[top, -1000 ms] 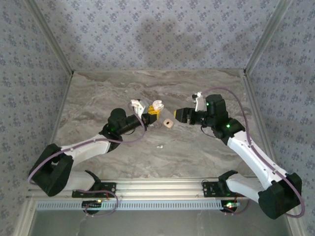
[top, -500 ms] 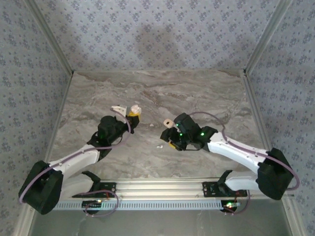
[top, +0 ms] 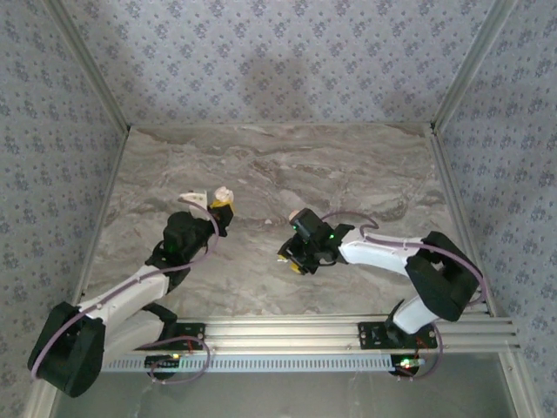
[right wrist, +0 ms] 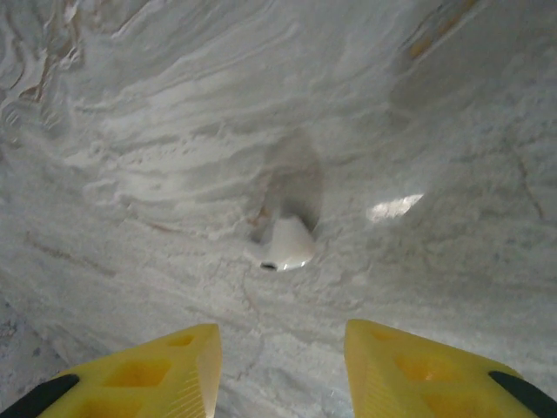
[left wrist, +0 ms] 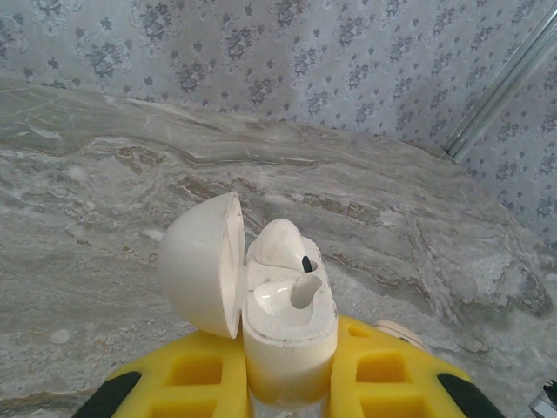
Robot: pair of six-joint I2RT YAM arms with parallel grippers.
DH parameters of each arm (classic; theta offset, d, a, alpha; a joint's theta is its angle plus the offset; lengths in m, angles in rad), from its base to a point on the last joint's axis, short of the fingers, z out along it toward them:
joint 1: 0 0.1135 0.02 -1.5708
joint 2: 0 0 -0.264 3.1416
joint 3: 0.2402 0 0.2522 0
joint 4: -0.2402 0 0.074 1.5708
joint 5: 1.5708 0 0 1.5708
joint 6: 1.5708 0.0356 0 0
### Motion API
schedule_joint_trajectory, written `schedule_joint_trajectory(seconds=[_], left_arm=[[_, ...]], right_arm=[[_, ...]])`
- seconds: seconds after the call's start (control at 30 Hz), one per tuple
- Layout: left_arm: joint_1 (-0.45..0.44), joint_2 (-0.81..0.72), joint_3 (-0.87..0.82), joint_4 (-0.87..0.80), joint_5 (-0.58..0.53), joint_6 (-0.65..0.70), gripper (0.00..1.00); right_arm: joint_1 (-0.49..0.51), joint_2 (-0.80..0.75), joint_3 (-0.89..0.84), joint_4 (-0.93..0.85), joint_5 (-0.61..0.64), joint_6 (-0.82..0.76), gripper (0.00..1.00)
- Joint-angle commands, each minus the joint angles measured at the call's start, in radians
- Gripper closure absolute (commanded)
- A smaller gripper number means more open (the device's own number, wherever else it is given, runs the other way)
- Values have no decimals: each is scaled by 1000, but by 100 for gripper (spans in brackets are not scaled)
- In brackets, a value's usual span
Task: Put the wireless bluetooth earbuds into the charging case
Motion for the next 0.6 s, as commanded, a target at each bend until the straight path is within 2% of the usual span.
schedule_joint_trajectory(seconds=[0.0,0.33,0.57], left_arm=[[6,-31,-7,6,-27,1,82],[5,-65,-11,-6,-37,39,83],[5,-69,-10,-10,-41,51,82]], right_arm=[[-10,43,35,9,-9,15,58],[-25,165,112,46,-34,-42,66],[-58,208,226,-90,-30,-171,67]])
